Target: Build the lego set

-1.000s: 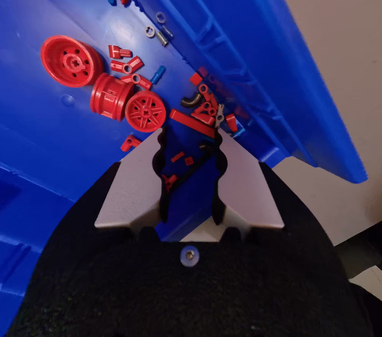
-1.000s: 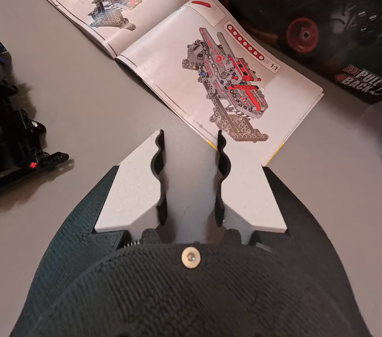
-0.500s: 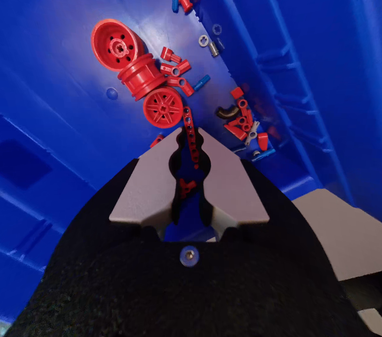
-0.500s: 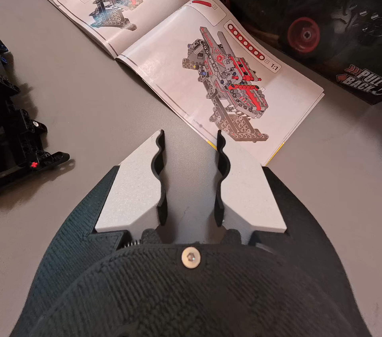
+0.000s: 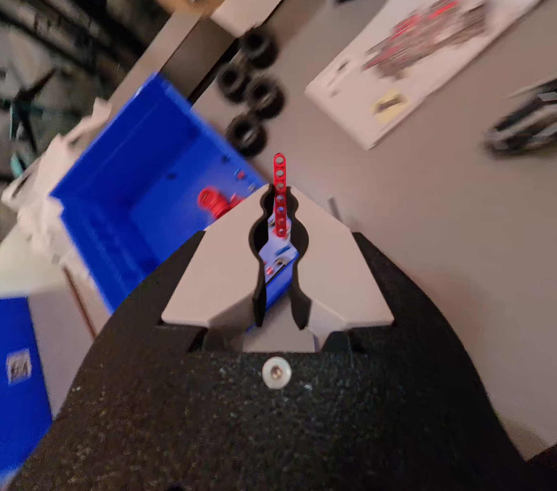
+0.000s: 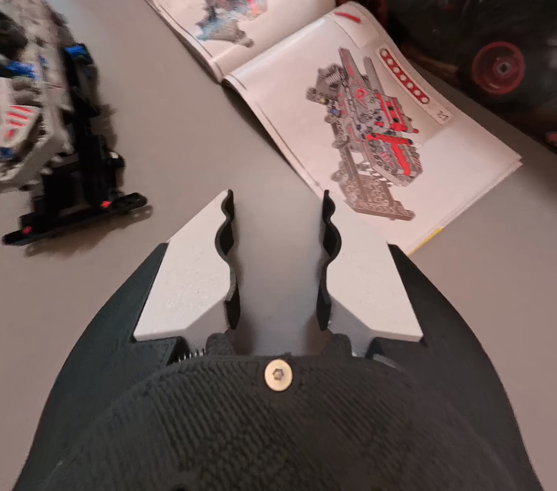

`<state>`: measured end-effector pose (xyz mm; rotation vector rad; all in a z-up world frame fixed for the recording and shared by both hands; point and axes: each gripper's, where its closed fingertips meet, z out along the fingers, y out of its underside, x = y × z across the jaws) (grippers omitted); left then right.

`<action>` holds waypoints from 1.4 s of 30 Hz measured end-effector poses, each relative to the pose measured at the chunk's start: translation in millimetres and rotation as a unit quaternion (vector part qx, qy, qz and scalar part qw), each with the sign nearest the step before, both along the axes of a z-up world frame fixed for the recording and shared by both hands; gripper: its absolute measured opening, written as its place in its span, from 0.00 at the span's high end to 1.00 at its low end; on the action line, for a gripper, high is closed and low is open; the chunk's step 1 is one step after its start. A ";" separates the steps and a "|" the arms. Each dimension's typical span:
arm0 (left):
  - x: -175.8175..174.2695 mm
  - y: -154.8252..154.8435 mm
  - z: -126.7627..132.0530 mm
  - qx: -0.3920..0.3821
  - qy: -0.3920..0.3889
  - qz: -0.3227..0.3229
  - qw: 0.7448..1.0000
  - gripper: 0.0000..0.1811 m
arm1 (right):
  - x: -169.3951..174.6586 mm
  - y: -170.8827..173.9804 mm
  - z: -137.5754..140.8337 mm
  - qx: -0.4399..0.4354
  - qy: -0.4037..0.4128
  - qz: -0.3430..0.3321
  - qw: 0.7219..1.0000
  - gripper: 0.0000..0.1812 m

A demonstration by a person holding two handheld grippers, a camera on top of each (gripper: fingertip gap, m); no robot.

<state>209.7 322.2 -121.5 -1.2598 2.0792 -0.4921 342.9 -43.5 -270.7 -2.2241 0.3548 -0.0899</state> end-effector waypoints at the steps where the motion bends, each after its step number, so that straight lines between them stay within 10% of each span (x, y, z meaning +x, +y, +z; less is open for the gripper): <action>1: -1.7 -26.2 1.7 0.002 -0.012 -0.046 0.999 0.97 | -5.9 0.4 7.9 0.025 0.008 0.011 1.000 0.66; 6: -27.8 -116.3 -48.3 0.032 0.026 -0.172 0.984 0.97 | -83.3 19.0 75.6 0.170 0.004 0.124 0.978 0.62; 10: -47.0 -152.4 -103.2 0.002 0.084 -0.227 0.970 0.97 | -112.8 46.1 62.1 0.132 -0.031 0.146 0.980 0.48; 20: -59.3 -178.5 -156.0 -0.018 0.156 -0.264 0.952 0.98 | -125.9 77.6 63.4 0.134 -0.082 0.205 0.966 0.68; 34: -37.4 -218.9 -157.4 -0.124 0.074 -0.324 0.935 0.95 | -98.6 12.9 64.7 0.071 -0.080 0.227 0.968 0.71; 42: -36.2 -202.8 -134.2 -0.188 0.013 -0.300 0.935 0.87 | -72.0 -16.4 64.5 0.053 -0.101 0.121 0.986 0.70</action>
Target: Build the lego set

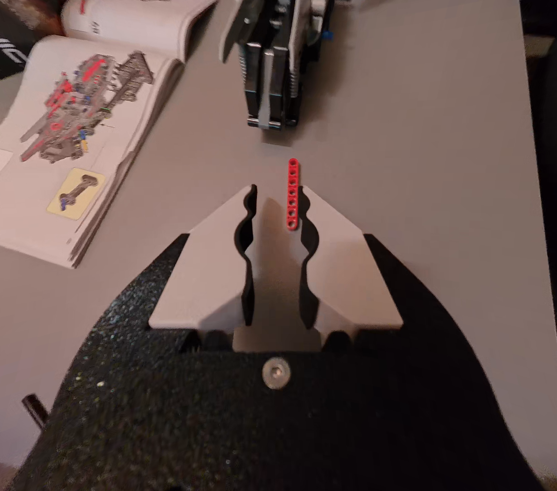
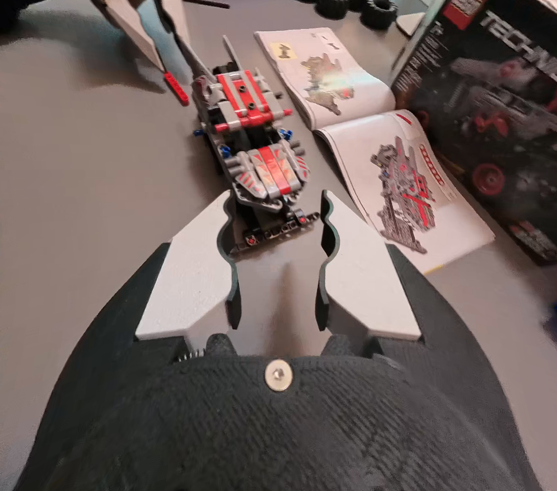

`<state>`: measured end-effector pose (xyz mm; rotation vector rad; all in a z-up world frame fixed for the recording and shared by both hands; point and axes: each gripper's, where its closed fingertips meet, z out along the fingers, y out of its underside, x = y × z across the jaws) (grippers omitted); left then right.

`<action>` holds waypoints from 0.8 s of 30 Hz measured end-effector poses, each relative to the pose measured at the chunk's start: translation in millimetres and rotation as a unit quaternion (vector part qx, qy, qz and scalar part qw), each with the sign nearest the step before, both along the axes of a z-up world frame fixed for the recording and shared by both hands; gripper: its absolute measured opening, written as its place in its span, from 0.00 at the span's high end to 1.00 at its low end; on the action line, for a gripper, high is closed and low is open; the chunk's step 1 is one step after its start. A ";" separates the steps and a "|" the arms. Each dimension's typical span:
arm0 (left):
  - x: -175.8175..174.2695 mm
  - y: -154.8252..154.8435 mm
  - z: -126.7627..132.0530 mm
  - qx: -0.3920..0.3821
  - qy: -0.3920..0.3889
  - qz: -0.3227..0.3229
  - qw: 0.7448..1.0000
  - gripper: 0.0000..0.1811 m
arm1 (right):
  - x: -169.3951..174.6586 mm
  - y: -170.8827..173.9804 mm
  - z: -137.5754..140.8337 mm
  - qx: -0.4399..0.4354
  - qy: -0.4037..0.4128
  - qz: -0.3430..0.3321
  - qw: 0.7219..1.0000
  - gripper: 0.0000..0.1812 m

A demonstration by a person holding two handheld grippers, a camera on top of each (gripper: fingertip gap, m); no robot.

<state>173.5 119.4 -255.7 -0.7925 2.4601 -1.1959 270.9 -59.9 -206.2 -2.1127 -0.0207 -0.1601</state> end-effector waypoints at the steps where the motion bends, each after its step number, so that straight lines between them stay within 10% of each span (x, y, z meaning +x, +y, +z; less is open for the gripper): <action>1: 2.4 3.6 4.2 -0.011 -0.009 0.012 1.000 0.86 | 4.3 -3.7 -0.5 0.007 0.009 -0.014 1.000 0.69; 12: 44.5 10.9 25.2 -0.052 -0.050 0.031 0.997 0.84 | -11.6 44.6 -2.2 0.084 0.092 0.124 0.984 0.56; 24: 46.8 23.3 30.5 -0.064 -0.130 0.072 0.987 0.89 | -25.4 63.9 -16.9 0.083 0.021 0.077 0.993 0.62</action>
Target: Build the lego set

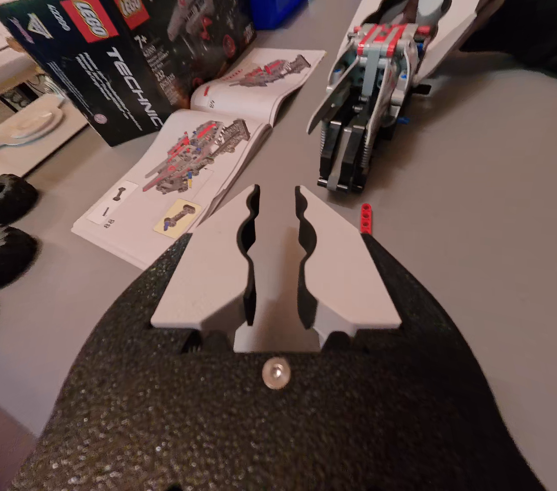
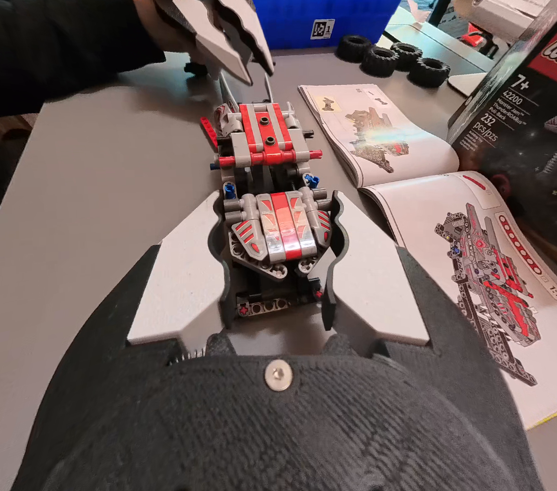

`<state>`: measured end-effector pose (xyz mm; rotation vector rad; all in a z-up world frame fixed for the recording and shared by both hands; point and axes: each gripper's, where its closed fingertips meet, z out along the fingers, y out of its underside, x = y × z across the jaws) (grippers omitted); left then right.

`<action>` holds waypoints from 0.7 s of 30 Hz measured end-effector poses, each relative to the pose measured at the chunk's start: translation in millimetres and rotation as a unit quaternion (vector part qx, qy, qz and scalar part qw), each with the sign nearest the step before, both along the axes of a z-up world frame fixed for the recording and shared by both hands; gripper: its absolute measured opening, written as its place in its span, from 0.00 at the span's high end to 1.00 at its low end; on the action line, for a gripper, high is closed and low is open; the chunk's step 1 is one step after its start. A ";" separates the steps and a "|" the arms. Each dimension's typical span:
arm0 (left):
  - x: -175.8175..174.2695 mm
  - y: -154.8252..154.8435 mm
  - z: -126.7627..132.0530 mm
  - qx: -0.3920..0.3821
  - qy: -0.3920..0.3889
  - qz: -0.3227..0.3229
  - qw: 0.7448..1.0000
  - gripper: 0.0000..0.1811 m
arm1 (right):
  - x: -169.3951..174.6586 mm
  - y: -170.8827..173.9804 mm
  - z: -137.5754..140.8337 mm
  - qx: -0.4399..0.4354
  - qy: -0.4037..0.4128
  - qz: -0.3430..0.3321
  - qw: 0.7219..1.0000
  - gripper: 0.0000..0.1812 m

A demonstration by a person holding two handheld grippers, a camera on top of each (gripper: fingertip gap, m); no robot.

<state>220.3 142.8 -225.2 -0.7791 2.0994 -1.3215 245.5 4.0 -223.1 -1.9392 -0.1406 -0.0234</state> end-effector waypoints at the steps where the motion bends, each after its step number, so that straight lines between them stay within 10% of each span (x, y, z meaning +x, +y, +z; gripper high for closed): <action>1: 0.1 -0.6 2.5 -0.007 -0.003 -0.001 1.000 0.89 | -0.1 -0.3 -0.1 0.000 -0.001 0.003 1.000 0.62; 21: -83.3 -2.1 -45.8 0.141 0.172 0.025 0.975 0.76 | -9.7 25.9 -0.7 -0.004 0.004 -0.141 0.990 0.62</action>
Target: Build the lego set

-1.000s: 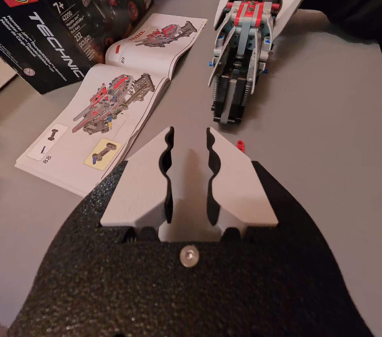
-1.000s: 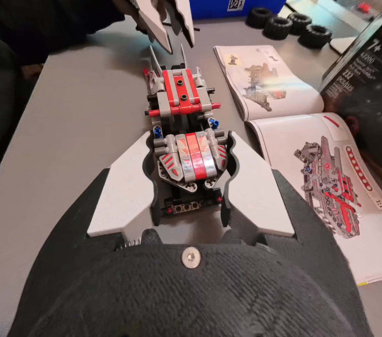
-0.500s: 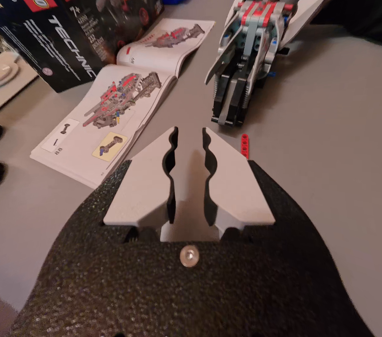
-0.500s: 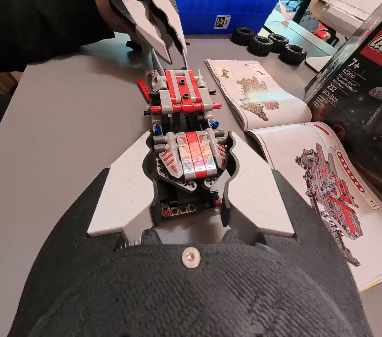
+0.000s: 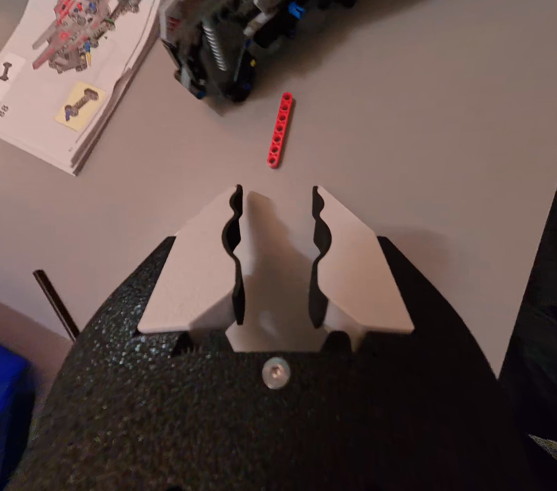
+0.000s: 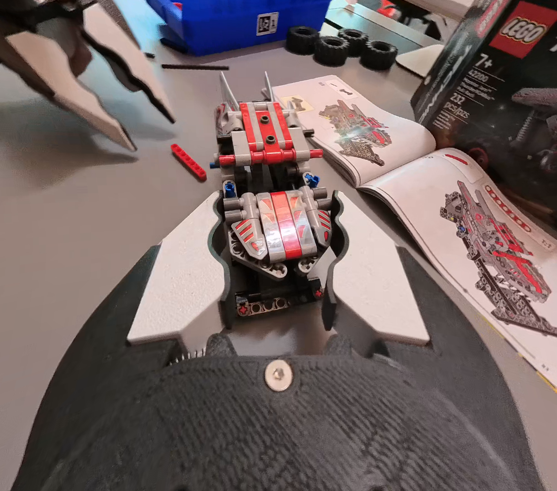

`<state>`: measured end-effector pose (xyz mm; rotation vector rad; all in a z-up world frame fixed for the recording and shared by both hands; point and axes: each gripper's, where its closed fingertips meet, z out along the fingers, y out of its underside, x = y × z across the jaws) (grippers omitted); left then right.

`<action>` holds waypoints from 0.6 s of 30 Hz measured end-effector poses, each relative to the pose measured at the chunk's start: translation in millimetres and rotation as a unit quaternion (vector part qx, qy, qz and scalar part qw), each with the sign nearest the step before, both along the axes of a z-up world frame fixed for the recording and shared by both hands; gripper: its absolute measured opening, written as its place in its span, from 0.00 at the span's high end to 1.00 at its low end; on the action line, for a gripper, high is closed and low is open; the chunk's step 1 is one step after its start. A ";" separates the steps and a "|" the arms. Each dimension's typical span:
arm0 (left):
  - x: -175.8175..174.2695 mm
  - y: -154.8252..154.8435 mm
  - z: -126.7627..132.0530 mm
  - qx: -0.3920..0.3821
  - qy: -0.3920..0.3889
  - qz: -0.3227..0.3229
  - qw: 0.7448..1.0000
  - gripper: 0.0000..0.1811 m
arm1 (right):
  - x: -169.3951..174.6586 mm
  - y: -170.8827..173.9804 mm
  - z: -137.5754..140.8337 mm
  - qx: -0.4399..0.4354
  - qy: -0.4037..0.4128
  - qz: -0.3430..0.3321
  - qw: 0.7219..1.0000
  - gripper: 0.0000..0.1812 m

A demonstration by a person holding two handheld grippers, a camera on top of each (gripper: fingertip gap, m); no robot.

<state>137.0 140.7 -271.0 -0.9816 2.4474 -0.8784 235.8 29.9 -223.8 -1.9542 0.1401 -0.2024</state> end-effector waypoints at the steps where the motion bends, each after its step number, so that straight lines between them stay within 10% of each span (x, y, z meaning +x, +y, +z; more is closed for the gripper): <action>1: -2.1 0.1 -3.1 0.007 0.003 0.003 1.000 0.76 | -1.2 3.0 0.0 0.000 -0.004 -0.016 1.000 0.62; 10: 2.6 -15.8 -8.4 0.001 -0.011 0.003 1.000 1.00 | -31.3 3.3 -0.1 -0.030 0.022 0.012 0.999 0.61; 18: 4.5 -19.0 -8.2 -0.023 -0.013 0.021 0.999 1.00 | -36.2 2.8 -5.4 -0.028 0.029 0.035 0.999 0.62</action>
